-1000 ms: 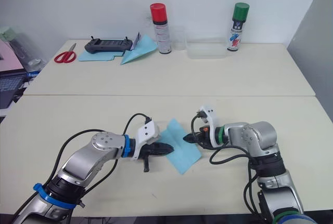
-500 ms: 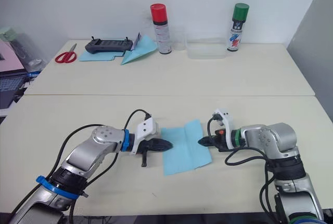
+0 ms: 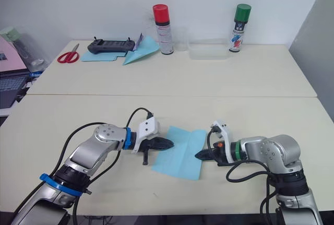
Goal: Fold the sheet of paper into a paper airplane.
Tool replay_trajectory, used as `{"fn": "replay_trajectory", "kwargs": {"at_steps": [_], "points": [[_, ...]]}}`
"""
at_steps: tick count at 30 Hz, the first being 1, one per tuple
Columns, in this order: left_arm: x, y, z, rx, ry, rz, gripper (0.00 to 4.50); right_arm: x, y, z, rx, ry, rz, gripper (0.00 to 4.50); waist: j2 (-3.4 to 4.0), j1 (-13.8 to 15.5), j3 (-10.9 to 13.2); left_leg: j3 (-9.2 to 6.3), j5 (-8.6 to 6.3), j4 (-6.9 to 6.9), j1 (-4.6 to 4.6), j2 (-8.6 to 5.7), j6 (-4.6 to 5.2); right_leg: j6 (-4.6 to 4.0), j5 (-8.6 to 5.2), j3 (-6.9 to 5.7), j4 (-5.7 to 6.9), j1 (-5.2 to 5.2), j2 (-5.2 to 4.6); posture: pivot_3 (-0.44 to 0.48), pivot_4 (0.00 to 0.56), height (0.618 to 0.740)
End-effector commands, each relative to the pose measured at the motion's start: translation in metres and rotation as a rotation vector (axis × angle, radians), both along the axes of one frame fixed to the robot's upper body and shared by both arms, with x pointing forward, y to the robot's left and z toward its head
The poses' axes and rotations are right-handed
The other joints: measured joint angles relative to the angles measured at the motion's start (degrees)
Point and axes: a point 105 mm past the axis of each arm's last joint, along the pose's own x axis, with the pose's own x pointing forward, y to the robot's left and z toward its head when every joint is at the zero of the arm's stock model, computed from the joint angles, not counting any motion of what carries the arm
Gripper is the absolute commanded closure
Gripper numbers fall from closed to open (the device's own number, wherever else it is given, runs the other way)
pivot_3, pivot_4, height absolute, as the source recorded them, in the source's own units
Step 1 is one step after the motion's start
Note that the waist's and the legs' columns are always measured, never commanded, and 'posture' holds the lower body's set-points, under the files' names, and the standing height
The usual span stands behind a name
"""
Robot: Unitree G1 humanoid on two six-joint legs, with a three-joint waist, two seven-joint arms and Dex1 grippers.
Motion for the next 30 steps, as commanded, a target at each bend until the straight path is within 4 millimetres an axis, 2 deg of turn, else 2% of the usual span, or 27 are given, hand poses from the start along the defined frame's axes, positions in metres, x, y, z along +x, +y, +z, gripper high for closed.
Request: {"fn": "replay_trajectory", "kwargs": {"at_steps": [1,8,17,24,27,29,30], "points": [[-0.003,0.016,-0.020,0.095,0.064,0.040,4.50,0.009,-0.006,0.005,-0.005,-0.039,-0.035,4.46,0.00,0.00,0.00,0.00,0.00,0.00,0.00,0.00,0.00,0.00,0.00,0.00,0.00,0.00,0.00,0.000,0.150,0.740],[-0.001,0.024,-0.019,0.100,0.059,0.075,4.50,0.020,-0.016,0.007,-0.030,-0.062,-0.059,4.46,0.00,-0.11,0.00,0.01,0.00,-0.01,0.01,0.01,0.00,0.00,0.00,0.01,0.00,-0.02,0.01,0.000,0.150,0.740],[0.000,0.025,-0.019,0.095,0.060,0.088,4.50,0.020,-0.016,0.004,-0.039,-0.066,-0.055,4.46,0.00,-0.13,0.00,0.02,0.00,-0.01,0.01,0.01,0.00,0.00,0.00,0.01,-0.01,-0.02,0.01,0.000,0.150,0.740],[-0.001,0.023,-0.020,0.093,0.059,0.085,4.50,0.022,-0.014,0.010,-0.015,-0.099,-0.047,4.46,0.00,-0.14,0.00,0.02,0.00,-0.01,0.01,0.01,0.00,0.00,0.00,0.01,-0.01,-0.02,0.01,0.000,0.150,0.740],[-0.001,0.022,-0.020,0.089,0.058,0.085,4.50,0.022,-0.018,0.013,-0.007,-0.095,-0.051,3.89,0.00,-0.14,0.00,0.02,0.00,-0.01,0.01,0.01,0.00,0.00,0.00,0.01,0.00,-0.02,0.01,0.000,0.150,0.740],[0.000,0.021,-0.019,0.087,0.058,0.086,4.50,0.025,-0.028,0.016,-0.046,-0.142,-0.057,3.21,0.00,-0.13,0.00,0.02,0.00,-0.01,0.00,0.01,0.00,0.00,0.00,0.01,-0.01,-0.02,0.01,0.000,0.150,0.740],[0.000,0.021,-0.020,0.087,0.058,0.086,4.50,0.034,-0.038,0.025,-0.081,-0.228,-0.069,2.85,0.01,-0.11,0.01,0.02,0.00,-0.01,0.00,0.01,0.00,0.00,0.00,0.01,-0.01,-0.02,0.01,0.000,0.150,0.740]]}}
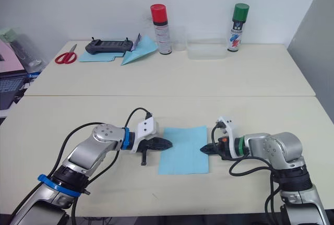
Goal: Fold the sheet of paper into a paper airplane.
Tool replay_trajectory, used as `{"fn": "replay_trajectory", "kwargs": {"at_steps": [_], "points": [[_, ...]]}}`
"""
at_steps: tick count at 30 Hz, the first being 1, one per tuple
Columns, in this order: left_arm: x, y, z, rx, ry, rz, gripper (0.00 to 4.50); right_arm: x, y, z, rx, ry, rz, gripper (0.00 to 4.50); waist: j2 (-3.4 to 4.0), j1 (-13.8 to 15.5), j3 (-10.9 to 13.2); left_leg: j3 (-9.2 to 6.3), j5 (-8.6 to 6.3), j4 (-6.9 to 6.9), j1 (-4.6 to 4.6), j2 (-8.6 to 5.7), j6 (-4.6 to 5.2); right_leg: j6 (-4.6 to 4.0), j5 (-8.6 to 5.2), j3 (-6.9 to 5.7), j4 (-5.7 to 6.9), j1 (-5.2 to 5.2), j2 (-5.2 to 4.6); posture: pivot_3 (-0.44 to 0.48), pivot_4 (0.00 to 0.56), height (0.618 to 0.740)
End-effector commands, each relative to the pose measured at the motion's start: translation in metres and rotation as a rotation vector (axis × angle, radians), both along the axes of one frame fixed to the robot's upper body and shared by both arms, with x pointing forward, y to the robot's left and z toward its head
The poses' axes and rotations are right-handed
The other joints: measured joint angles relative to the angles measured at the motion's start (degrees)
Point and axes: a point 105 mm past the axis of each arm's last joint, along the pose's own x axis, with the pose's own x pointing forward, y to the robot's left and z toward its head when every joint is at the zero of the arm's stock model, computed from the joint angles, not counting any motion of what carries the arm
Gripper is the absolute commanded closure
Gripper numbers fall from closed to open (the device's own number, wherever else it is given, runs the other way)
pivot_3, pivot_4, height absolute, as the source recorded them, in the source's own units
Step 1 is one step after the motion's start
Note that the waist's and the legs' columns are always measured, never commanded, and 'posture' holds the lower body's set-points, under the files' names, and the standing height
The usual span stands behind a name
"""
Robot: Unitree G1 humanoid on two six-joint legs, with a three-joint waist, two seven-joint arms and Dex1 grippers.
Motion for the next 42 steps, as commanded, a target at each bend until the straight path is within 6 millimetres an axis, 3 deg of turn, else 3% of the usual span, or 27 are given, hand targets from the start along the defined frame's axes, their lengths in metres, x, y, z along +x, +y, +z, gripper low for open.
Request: {"fn": "replay_trajectory", "kwargs": {"at_steps": [1,3,5,8,11,17,21,26,29,33,38,42], "points": [[0.001,0.018,-0.021,0.081,0.057,0.081,4.50,0.020,-0.023,0.031,-0.068,-0.227,-0.016,2.44,0.01,0.03,0.01,0.02,0.00,0.00,-0.01,-0.01,0.00,0.00,0.00,0.01,-0.01,0.00,-0.01,0.000,0.150,0.740],[0.001,0.018,-0.022,0.083,0.055,0.085,4.50,0.040,-0.029,0.058,-0.122,-0.434,-0.041,1.75,0.01,-0.15,0.01,0.05,0.00,0.01,0.00,-0.01,0.00,0.01,0.00,0.03,-0.04,0.00,-0.01,0.000,0.150,0.740],[0.001,0.019,-0.022,0.080,0.054,0.093,4.50,0.050,-0.019,0.092,-0.077,-0.612,-0.039,1.07,0.02,-0.34,0.00,0.13,0.00,-0.01,0.11,0.00,0.00,0.02,0.02,0.11,0.01,0.00,0.00,0.000,0.150,0.740],[0.001,0.018,-0.022,0.079,0.053,0.093,4.50,0.051,0.002,0.113,0.025,-0.699,-0.040,1.17,0.00,-0.23,-0.01,0.08,0.01,-0.02,0.15,0.05,0.01,0.02,0.02,0.09,0.07,0.03,0.06,0.000,0.150,0.740],[0.001,0.017,-0.023,0.080,0.054,0.091,4.50,0.038,0.030,0.101,0.070,-0.723,0.040,2.05,-0.06,0.02,-0.05,0.02,0.01,-0.02,0.07,0.06,0.01,0.02,0.02,0.04,0.00,0.05,0.07,0.000,0.150,0.740],[0.000,0.015,-0.025,0.085,0.055,0.082,4.50,0.013,0.064,0.036,0.028,-0.673,0.200,4.28,-0.08,0.06,-0.06,0.04,0.01,-0.01,0.03,0.03,0.01,0.02,0.02,0.06,0.00,0.00,0.02,0.000,0.150,0.740],[0.000,0.012,-0.026,0.085,0.052,0.079,4.50,0.008,0.059,-0.004,-0.049,-0.625,0.240,4.44,-0.09,0.05,-0.07,0.06,0.02,0.01,0.17,0.02,0.01,-0.01,0.04,0.08,0.04,0.10,0.02,0.000,0.150,0.740],[-0.001,0.016,-0.027,0.090,0.051,0.088,4.50,0.011,0.018,-0.028,-0.174,-0.601,0.204,4.44,-0.08,0.12,-0.10,0.08,0.02,0.01,0.25,0.01,0.01,-0.01,0.05,0.09,-0.04,0.21,0.01,0.000,0.150,0.740],[-0.002,0.016,-0.029,0.093,0.050,0.092,4.50,0.015,-0.006,-0.027,-0.203,-0.607,0.151,4.44,-0.12,0.18,-0.12,0.07,0.02,0.00,0.38,0.02,0.01,-0.01,0.05,0.07,-0.08,0.37,0.01,0.000,0.150,0.740],[-0.002,0.015,-0.029,0.088,0.051,0.093,4.50,0.019,-0.018,-0.010,-0.189,-0.636,0.118,4.44,-0.13,0.18,-0.11,0.09,0.01,0.00,0.75,0.02,0.01,-0.03,0.04,0.11,-0.11,0.69,0.01,0.000,0.150,0.740],[-0.001,0.015,-0.029,0.089,0.049,0.090,4.50,0.023,-0.002,0.030,-0.055,-0.759,0.135,4.44,-0.13,0.08,-0.10,0.10,0.01,-0.01,0.82,0.02,0.01,-0.19,-0.06,0.13,-0.09,0.74,0.01,0.000,0.150,0.740],[0.000,0.015,-0.027,0.090,0.045,0.086,4.50,0.025,0.018,0.047,0.037,-0.811,0.132,4.44,-0.14,0.09,-0.10,0.08,0.01,-0.01,0.81,0.02,0.01,-0.05,0.02,0.11,-0.10,0.75,0.01,0.000,0.150,0.740]]}}
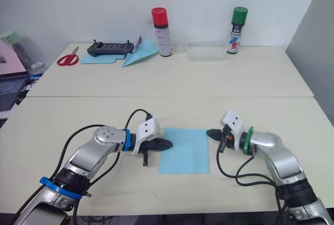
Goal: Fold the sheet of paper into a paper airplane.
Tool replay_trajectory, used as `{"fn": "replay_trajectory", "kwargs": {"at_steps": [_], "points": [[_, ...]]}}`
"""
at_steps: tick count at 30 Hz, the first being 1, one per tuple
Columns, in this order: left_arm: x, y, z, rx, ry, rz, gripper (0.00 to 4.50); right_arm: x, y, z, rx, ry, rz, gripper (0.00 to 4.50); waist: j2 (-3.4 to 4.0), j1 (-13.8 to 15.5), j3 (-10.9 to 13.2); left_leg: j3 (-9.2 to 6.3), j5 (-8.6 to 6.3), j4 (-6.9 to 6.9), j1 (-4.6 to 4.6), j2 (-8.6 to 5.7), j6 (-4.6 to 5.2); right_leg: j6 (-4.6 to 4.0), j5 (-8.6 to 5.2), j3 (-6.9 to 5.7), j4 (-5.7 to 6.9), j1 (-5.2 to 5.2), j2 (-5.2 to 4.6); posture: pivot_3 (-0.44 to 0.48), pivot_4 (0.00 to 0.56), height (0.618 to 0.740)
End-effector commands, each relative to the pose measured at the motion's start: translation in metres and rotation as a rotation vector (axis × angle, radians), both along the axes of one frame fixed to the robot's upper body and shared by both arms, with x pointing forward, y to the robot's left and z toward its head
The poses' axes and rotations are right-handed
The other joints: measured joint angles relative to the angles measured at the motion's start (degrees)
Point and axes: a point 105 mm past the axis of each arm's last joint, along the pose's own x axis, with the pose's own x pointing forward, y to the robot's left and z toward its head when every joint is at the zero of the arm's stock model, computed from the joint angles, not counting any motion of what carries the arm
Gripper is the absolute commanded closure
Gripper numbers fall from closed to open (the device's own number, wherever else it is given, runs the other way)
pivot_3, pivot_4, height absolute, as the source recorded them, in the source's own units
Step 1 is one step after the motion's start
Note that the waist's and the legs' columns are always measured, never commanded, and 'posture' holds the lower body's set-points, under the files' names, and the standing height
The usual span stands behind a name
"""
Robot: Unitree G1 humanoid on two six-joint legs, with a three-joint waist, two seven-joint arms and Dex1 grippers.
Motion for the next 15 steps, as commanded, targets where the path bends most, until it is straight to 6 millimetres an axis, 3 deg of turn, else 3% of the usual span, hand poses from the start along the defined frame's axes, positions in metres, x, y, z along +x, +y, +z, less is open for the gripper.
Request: {"fn": "replay_trajectory", "kwargs": {"at_steps": [1,9,15], "points": [[0.000,0.015,-0.021,0.090,0.058,0.053,4.50,-0.001,0.019,0.024,0.100,-0.073,0.039,4.44,-0.01,0.03,0.00,-0.01,0.00,0.00,0.00,0.00,0.00,0.00,0.00,-0.01,-0.01,0.01,0.00,0.000,0.150,0.740],[0.003,0.014,-0.018,0.086,0.052,0.055,4.50,-0.025,0.042,-0.032,-0.068,0.026,0.143,4.44,-0.01,0.11,0.01,0.00,0.00,-0.04,-0.02,0.00,0.00,-0.01,-0.01,-0.01,-0.03,-0.03,0.00,0.000,0.150,0.740],[0.010,-0.006,0.023,-0.046,-0.011,0.073,4.50,-0.022,0.035,-0.049,-0.135,0.045,0.103,4.44,-0.06,0.09,0.08,0.02,0.00,-0.03,-0.03,-0.01,0.00,-0.05,-0.03,0.02,-0.03,-0.03,-0.01,0.000,0.150,0.740]]}}
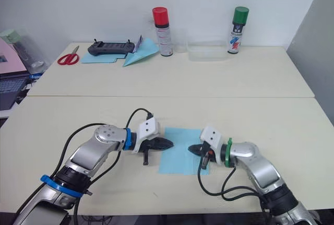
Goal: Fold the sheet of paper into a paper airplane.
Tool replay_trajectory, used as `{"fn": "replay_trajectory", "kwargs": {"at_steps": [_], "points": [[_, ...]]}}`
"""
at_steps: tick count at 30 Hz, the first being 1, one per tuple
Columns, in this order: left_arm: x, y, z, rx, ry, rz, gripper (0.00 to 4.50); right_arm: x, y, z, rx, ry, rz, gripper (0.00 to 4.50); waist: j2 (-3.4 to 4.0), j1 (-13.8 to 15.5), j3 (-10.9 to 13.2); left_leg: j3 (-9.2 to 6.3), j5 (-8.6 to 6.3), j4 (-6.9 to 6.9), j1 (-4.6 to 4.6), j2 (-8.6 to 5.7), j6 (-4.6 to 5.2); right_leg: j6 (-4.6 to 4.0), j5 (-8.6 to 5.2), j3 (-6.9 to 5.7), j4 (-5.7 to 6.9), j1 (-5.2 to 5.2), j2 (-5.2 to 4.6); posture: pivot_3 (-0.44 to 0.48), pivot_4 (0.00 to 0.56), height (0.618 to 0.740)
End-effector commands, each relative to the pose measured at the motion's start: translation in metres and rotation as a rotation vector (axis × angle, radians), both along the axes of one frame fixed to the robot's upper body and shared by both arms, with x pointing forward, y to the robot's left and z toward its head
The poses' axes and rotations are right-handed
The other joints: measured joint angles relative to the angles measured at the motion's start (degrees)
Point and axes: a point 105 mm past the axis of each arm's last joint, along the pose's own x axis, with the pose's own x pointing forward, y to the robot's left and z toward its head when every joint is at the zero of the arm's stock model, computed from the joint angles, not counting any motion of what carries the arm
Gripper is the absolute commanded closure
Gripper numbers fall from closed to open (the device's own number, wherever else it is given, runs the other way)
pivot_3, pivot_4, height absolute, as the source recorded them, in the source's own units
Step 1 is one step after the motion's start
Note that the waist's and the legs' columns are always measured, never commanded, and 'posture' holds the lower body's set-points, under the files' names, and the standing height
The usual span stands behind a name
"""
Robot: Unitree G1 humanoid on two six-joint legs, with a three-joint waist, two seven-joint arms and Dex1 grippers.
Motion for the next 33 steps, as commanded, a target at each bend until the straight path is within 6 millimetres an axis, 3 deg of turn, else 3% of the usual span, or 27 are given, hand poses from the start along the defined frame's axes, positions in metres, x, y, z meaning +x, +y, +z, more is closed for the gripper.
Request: {"fn": "replay_trajectory", "kwargs": {"at_steps": [1,4,12,19,23,33], "points": [[0.006,-0.010,0.026,-0.103,-0.024,0.067,4.50,0.005,-0.005,0.000,-0.034,-0.030,-0.015,4.44,-0.08,0.00,0.06,-0.01,0.00,0.00,-0.01,0.00,0.00,0.00,0.00,0.00,0.00,-0.01,0.00,0.000,0.150,0.740],[-0.001,-0.025,0.039,-0.203,0.011,0.071,4.50,0.006,-0.006,0.000,-0.031,-0.028,-0.019,4.44,-0.22,0.00,0.14,-0.04,0.00,0.00,-0.12,0.00,0.00,0.06,0.03,-0.03,-0.04,-0.07,0.00,0.000,0.150,0.740],[-0.016,-0.018,-0.004,-0.092,0.072,0.127,4.50,0.006,-0.007,0.000,-0.033,-0.022,-0.016,4.44,-0.23,0.05,0.15,-0.05,-0.02,-0.10,-0.17,0.00,-0.02,0.10,0.00,-0.03,-0.04,-0.19,0.00,0.000,0.150,0.740],[0.013,0.010,-0.008,-0.055,-0.030,0.285,4.50,0.005,-0.009,-0.001,-0.039,-0.017,-0.017,4.44,-0.25,0.29,0.14,-0.03,-0.01,-0.06,-0.13,-0.01,-0.02,0.09,0.00,-0.02,-0.05,-0.13,-0.02,0.000,0.150,0.740],[0.037,0.029,0.008,-0.085,-0.124,0.387,4.50,0.006,-0.008,-0.003,-0.040,-0.014,-0.017,4.44,-0.24,0.25,0.14,-0.03,-0.01,-0.05,-0.10,-0.01,-0.02,0.10,0.01,-0.02,-0.04,-0.12,-0.02,0.000,0.150,0.740],[0.021,-0.005,0.081,-0.433,-0.116,0.295,4.50,0.008,-0.006,0.000,-0.023,-0.026,-0.014,4.44,-0.25,0.23,0.15,-0.11,-0.01,-0.03,-0.50,-0.01,-0.03,0.13,0.02,-0.11,-0.03,-0.40,-0.03,0.000,0.150,0.740]]}}
